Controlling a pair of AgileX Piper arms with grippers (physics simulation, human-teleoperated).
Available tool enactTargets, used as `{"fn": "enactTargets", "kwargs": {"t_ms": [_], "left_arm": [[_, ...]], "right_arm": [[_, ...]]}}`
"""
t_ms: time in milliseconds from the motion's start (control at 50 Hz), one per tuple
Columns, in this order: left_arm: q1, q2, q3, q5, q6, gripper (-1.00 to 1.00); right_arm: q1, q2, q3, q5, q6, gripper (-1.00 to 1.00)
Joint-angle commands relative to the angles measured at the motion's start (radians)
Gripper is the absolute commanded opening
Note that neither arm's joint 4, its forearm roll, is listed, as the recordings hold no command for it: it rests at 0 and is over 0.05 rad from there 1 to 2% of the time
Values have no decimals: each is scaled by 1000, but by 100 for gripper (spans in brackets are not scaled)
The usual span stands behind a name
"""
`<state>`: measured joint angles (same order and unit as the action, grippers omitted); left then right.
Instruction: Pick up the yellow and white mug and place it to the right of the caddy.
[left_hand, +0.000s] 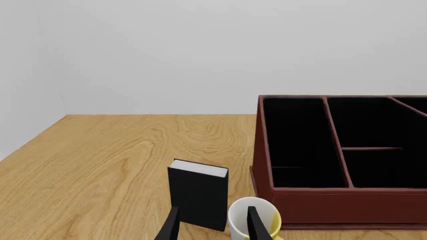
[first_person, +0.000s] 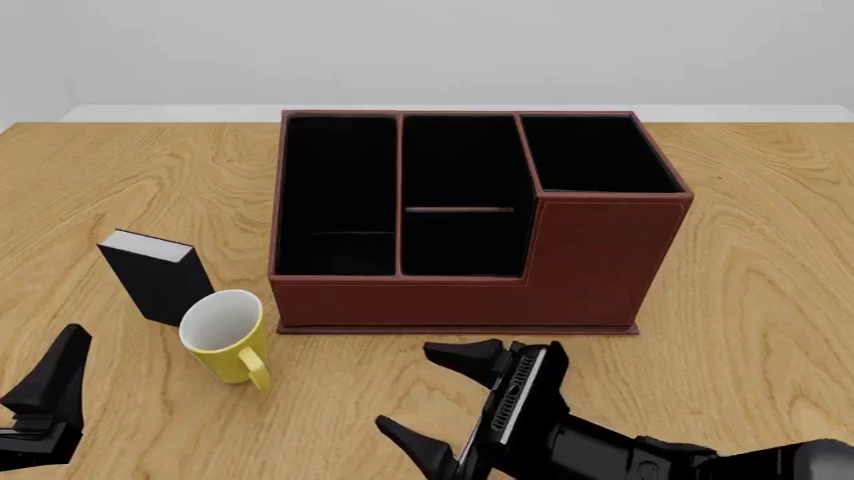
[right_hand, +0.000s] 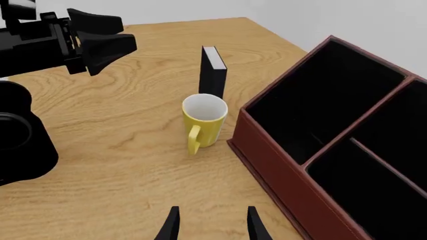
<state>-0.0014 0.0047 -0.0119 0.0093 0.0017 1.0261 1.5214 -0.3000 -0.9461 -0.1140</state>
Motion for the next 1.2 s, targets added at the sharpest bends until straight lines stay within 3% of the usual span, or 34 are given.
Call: {"fn": "enactTargets", "kwargs": {"t_ms": [20,340,1200], "left_arm": [[-1,0,-4,3,-1,100],[-1,2,1,-2,0,100],[-1,-2,-5,5,-1,100]], "right_arm": [[16,24,-60,46,0,100],[32,142,-137,36,8,100],[86,232,-305,117,-5,100]]}}
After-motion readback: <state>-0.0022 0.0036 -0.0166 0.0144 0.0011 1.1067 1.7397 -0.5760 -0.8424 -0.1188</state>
